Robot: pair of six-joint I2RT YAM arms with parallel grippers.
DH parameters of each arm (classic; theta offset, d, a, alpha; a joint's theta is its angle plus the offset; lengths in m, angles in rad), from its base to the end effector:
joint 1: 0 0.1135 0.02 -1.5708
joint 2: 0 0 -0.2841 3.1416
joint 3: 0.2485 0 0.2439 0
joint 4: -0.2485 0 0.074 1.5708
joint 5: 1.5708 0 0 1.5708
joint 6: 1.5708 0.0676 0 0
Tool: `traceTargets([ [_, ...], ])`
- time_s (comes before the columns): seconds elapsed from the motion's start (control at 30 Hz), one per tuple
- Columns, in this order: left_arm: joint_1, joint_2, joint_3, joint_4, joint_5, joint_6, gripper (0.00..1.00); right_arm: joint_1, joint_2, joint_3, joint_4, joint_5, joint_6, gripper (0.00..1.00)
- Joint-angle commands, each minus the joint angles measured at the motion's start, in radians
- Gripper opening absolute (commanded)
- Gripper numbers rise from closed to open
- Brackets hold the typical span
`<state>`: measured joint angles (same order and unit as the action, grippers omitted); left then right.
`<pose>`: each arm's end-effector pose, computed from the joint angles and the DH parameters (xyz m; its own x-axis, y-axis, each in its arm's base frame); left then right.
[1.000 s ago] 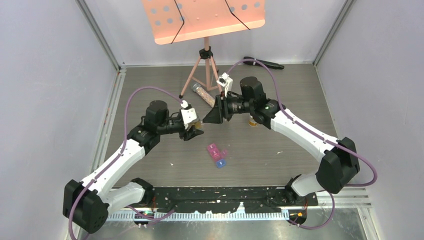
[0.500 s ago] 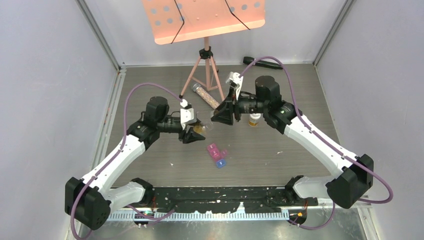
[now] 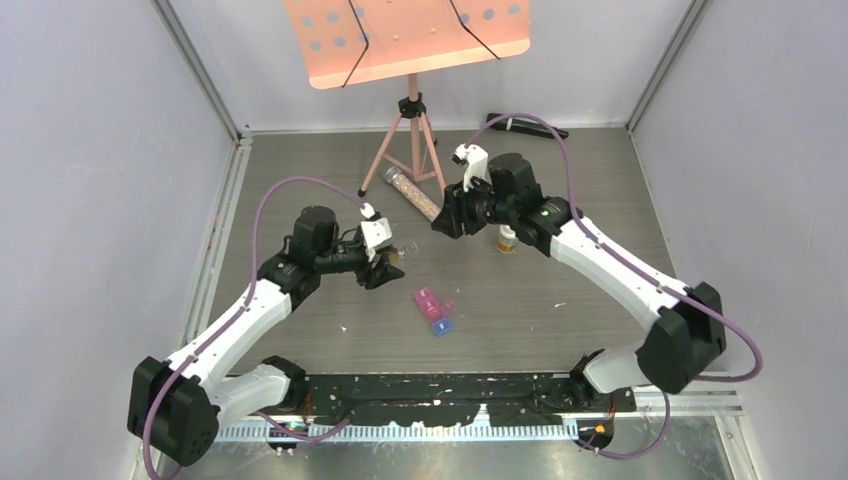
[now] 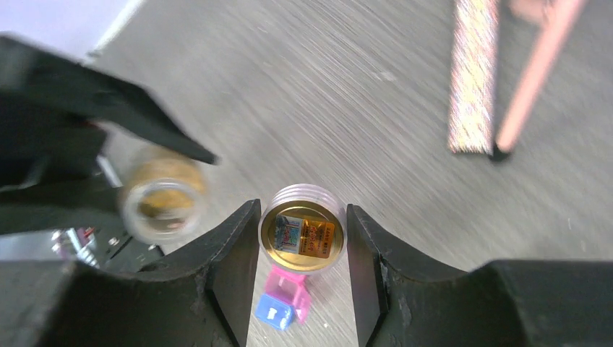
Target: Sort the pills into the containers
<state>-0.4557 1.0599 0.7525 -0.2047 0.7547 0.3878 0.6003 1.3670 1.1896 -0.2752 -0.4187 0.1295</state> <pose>0.1879 -0.1437 0.2866 -0.0833 0.3476 -0.9339 0.9596 0.2807 0.0189 0.2550 0.2079 0.3497 -0.4634 -0.1743 -0.8688 -0.7643 0.5747 0.2924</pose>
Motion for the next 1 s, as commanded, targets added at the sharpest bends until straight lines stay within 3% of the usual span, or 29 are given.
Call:
traceTargets([
  [0.0,0.002,-0.077,-0.051,0.184,-0.157,-0.086,0.00,-0.001,0.090,-0.002,-0.137,0.323,0.116,0.32],
  [0.27,0.000,-0.158,-0.105,0.251,-0.195,-0.119,0.00,0.045,0.201,-0.103,-0.128,0.443,0.169,0.33],
  [0.63,-0.003,-0.148,-0.087,0.233,-0.163,-0.119,0.00,0.093,0.365,-0.085,-0.141,0.572,0.168,0.38],
  [0.73,-0.004,-0.142,-0.087,0.241,-0.162,-0.128,0.00,0.094,0.377,-0.097,-0.100,0.571,0.152,0.52],
  [0.87,-0.007,-0.134,-0.074,0.219,-0.150,-0.151,0.00,0.093,0.399,-0.082,-0.103,0.576,0.150,0.63],
  [0.97,-0.016,-0.135,-0.070,0.207,-0.159,-0.175,0.00,0.094,0.385,-0.073,-0.117,0.581,0.159,0.82],
])
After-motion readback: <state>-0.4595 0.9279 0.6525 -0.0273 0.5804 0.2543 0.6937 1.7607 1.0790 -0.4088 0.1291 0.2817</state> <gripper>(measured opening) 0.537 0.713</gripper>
